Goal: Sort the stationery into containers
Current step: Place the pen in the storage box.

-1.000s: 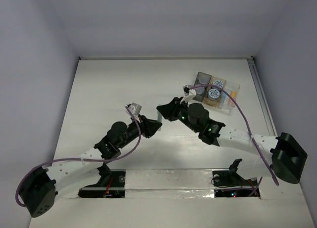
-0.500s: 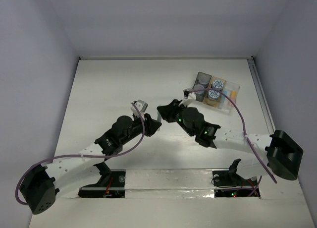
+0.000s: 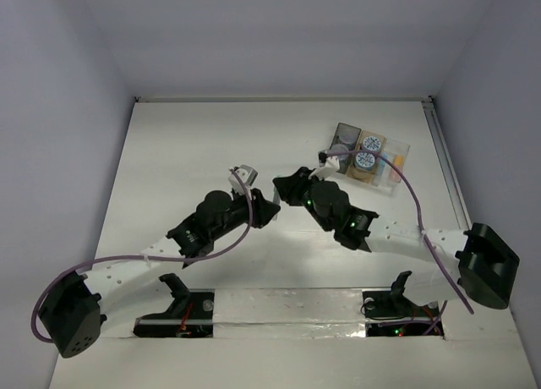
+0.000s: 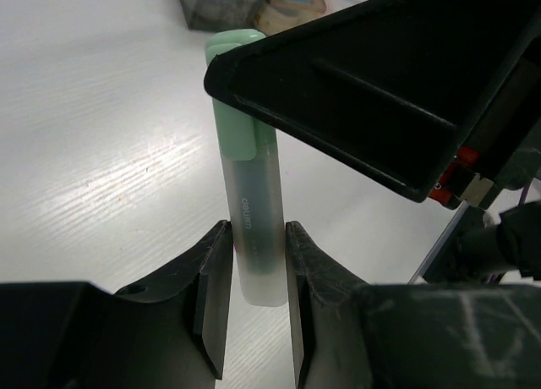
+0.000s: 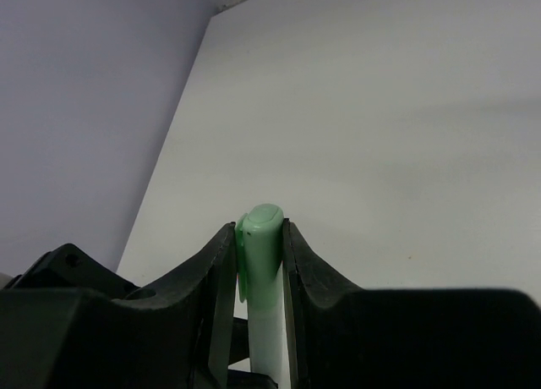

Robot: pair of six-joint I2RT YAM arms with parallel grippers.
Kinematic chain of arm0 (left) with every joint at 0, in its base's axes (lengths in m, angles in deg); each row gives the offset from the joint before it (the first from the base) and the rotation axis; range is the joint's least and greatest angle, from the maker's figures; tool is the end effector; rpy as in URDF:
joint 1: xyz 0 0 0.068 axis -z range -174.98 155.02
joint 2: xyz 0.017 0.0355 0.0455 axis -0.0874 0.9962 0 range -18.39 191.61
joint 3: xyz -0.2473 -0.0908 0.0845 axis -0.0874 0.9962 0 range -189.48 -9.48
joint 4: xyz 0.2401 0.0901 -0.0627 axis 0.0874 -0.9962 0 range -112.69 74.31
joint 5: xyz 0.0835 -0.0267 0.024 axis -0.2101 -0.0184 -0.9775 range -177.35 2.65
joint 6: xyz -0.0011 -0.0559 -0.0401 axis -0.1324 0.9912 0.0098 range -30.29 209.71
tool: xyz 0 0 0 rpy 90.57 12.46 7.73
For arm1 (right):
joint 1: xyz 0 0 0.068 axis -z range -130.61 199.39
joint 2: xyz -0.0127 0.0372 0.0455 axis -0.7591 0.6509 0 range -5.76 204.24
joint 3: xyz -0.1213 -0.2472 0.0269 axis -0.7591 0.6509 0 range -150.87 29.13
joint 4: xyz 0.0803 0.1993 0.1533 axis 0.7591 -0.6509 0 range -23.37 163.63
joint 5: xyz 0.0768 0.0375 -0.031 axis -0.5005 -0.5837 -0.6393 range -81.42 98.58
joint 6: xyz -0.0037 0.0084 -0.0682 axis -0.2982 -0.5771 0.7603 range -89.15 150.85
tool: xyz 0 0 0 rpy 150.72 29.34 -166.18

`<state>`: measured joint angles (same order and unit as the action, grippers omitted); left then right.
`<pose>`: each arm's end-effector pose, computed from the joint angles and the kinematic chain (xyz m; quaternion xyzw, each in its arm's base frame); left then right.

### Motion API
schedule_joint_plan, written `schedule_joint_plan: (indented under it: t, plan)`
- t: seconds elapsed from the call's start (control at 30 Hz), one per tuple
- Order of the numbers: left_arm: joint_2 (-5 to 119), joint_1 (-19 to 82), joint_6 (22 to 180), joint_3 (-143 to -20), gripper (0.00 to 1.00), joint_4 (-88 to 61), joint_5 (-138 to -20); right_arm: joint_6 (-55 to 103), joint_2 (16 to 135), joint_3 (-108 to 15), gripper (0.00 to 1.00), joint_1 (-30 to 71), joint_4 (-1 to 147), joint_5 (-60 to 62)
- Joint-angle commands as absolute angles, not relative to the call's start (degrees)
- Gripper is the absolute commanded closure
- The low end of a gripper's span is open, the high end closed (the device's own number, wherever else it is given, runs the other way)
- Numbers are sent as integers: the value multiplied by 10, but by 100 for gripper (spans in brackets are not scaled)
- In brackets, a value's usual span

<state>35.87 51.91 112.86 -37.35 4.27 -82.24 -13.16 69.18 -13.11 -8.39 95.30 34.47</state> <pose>0.1608 -0.1791 0.2602 0.1822 0.7229 -0.4093 0.5261 0.1875 0.2517 0.2652 0.0513 0.7638 0.3719 0.5250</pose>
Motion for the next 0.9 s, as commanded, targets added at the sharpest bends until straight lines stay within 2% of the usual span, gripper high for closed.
schedule_joint_plan:
  t: [0.0,0.03,0.13,0.17,0.23,0.43,0.5,0.67,0.87]
  plan:
    - [329,509,1167,-390,96,314,-837,-98,715,-140,100,-66,817,273]
    - [326,509,1173,-377,93,314,-831,-92,717,-148,100,-50,822,266]
    - [311,509,1197,-333,72,306,-805,-77,730,-191,100,-1,830,265]
    - [307,509,1201,-322,59,304,-792,-70,733,-204,100,9,829,268]
    - [291,514,1213,-293,48,301,-764,-66,745,-238,100,52,833,253]
    - [196,527,1215,-239,32,240,-768,-67,739,-268,100,211,823,190]
    - [152,527,1205,-232,18,214,-783,-51,722,-269,100,252,797,195]
    - [107,527,1188,-217,6,164,-802,7,711,-269,100,434,736,203]
    - [92,527,1182,-185,4,163,-798,77,805,-334,100,525,679,235]
